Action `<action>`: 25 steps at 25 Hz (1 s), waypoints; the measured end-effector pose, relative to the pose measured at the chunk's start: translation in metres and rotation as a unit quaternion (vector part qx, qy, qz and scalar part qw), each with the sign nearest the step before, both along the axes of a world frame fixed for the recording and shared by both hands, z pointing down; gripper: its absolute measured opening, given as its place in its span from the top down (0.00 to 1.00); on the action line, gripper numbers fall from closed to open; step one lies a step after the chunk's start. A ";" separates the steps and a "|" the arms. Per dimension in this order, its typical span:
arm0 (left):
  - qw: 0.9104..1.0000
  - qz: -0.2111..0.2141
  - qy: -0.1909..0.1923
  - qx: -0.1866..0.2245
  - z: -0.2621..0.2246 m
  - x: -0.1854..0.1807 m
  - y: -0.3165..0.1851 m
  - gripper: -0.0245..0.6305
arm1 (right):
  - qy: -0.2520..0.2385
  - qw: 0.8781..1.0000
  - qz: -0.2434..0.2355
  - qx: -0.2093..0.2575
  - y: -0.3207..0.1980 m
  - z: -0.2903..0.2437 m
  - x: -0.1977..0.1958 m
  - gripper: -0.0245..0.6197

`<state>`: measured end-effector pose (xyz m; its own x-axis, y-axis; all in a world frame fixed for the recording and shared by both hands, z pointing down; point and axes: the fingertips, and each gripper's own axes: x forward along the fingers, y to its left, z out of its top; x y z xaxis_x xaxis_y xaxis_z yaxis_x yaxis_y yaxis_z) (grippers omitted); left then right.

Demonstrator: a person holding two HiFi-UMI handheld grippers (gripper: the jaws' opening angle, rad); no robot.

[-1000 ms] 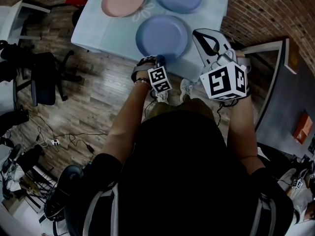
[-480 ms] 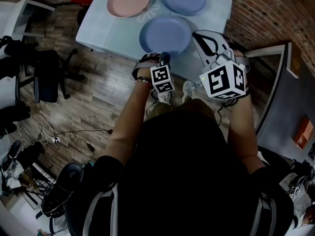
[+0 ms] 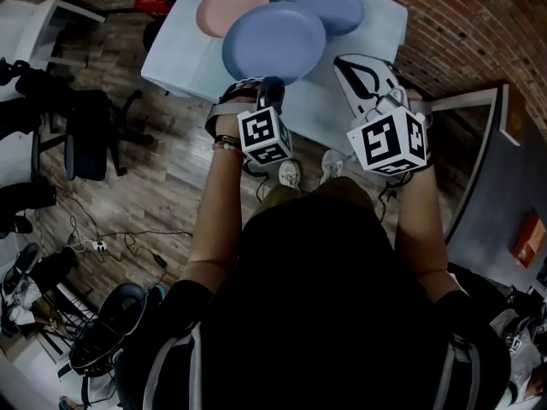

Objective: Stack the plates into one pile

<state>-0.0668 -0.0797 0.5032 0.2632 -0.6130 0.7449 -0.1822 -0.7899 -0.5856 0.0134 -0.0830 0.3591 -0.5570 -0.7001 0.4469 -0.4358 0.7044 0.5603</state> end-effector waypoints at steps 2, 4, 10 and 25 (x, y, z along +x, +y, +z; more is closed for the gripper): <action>1.000 0.009 0.002 0.016 -0.027 -0.003 -0.001 0.92 | -0.006 1.000 0.000 0.003 0.001 -0.006 -0.003 0.91; 0.999 0.024 0.012 0.021 -0.049 -0.003 0.001 0.92 | -0.010 1.000 -0.001 0.008 0.001 -0.011 -0.007 0.91; 0.998 0.053 0.012 0.044 -0.102 -0.007 0.014 0.91 | -0.016 1.000 -0.005 0.019 0.008 -0.019 -0.020 0.91; 0.993 0.072 0.009 0.089 -0.159 -0.057 0.037 0.91 | 0.000 0.999 -0.016 0.041 0.042 -0.034 -0.074 0.91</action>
<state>-0.1241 -0.0423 0.3438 0.3692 -0.6899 0.6227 -0.0867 -0.6926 -0.7161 -0.0607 -0.0412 0.3255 -0.5801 -0.7160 0.3884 -0.4142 0.6699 0.6162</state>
